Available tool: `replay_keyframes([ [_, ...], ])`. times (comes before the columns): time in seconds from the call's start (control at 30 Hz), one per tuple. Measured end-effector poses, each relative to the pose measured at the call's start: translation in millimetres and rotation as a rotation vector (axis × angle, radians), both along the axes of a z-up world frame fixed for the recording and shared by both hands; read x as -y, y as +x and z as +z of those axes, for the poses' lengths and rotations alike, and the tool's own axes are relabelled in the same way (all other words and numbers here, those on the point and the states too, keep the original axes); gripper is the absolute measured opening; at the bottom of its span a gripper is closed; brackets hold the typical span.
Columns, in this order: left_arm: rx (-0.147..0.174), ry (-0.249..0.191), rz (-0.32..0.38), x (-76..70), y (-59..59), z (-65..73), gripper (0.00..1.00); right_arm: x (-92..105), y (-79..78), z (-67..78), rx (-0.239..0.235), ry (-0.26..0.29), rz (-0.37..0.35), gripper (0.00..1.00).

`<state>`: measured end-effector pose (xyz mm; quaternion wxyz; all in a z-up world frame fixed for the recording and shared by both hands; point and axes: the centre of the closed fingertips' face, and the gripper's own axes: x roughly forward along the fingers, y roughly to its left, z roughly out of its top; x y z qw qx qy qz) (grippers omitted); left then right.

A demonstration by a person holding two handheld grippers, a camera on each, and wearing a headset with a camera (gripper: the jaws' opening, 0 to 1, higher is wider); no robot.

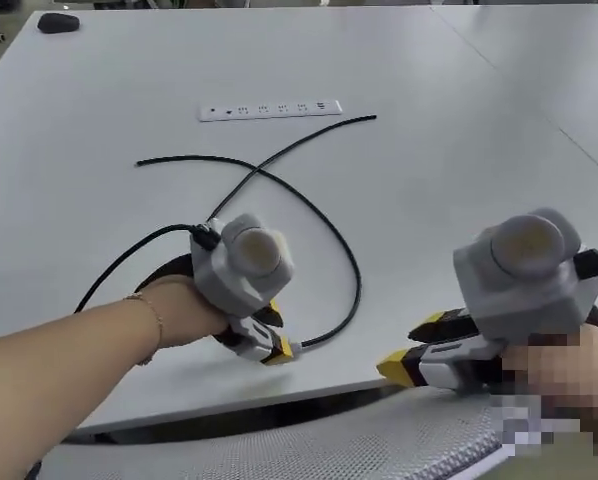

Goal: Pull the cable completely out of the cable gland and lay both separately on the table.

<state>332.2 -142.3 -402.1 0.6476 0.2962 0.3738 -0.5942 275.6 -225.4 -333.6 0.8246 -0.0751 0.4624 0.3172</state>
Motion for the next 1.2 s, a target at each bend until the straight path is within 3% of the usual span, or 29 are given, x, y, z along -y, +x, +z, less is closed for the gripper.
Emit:
replay_keyframes([
  [0.1,0.004,0.01,-0.009,1.2,-2.3,-4.9,0.24,2.1,0.8,-0.2,0.0,-0.003,-0.015,0.35],
  [0.17,0.031,0.01,-0.005,1.4,-0.4,-3.7,0.21,2.8,1.1,-0.3,0.0,-0.004,-0.02,0.34],
  [0.43,0.028,-0.005,0.054,-1.0,5.0,-10.1,0.17,4.6,0.4,-1.5,-0.006,-0.012,-0.032,0.34],
  [0.73,0.051,-0.026,0.043,0.6,6.5,-12.8,0.18,9.9,1.4,-3.7,-0.019,-0.024,-0.074,0.34],
  [0.83,0.042,-0.036,0.053,0.8,7.2,-12.4,0.18,11.3,2.2,-3.4,-0.018,-0.025,-0.091,0.33],
  [0.97,0.083,-0.058,0.022,1.9,6.8,-12.3,0.18,14.3,3.1,-3.6,-0.015,-0.034,-0.113,0.32],
  [1.2,0.069,-0.06,0.032,2.9,6.2,-12.7,0.18,13.9,3.1,-3.6,-0.022,-0.005,-0.135,0.31],
])
